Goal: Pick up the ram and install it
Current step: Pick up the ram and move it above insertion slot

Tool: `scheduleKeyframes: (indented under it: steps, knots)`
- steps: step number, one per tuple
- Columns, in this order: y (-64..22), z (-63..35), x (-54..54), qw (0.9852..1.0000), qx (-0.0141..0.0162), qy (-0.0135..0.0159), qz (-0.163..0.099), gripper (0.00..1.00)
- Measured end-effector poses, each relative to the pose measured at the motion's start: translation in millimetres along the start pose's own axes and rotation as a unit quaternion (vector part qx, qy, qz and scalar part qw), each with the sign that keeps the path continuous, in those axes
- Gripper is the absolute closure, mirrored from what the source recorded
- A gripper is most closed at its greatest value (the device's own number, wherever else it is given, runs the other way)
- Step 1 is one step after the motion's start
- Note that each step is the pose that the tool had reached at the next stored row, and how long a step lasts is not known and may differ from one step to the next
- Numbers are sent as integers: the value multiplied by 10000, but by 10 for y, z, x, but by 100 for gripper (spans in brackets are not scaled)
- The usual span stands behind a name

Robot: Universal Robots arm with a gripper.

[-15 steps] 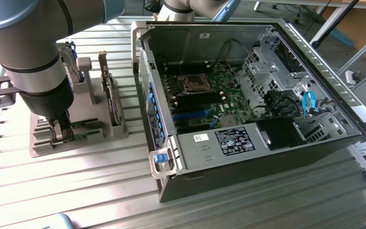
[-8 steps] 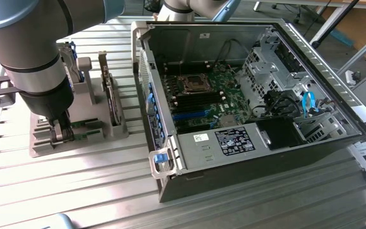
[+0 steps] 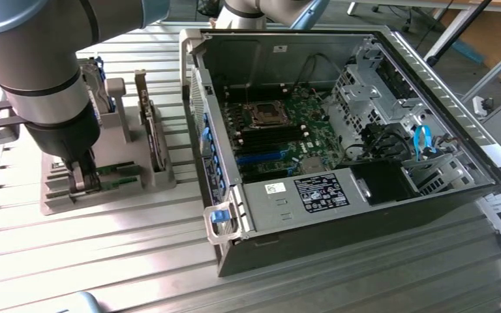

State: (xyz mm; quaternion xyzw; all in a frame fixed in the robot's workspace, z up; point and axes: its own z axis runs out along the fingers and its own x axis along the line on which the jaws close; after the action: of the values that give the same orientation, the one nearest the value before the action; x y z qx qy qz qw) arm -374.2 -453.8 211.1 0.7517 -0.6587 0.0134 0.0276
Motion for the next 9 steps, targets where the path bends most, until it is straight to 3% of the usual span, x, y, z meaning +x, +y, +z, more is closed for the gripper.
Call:
scheduleKeyframes:
  steps: [9]
  knots:
    - [1, -47, 3, 10000, -1, 1, 0, 87]
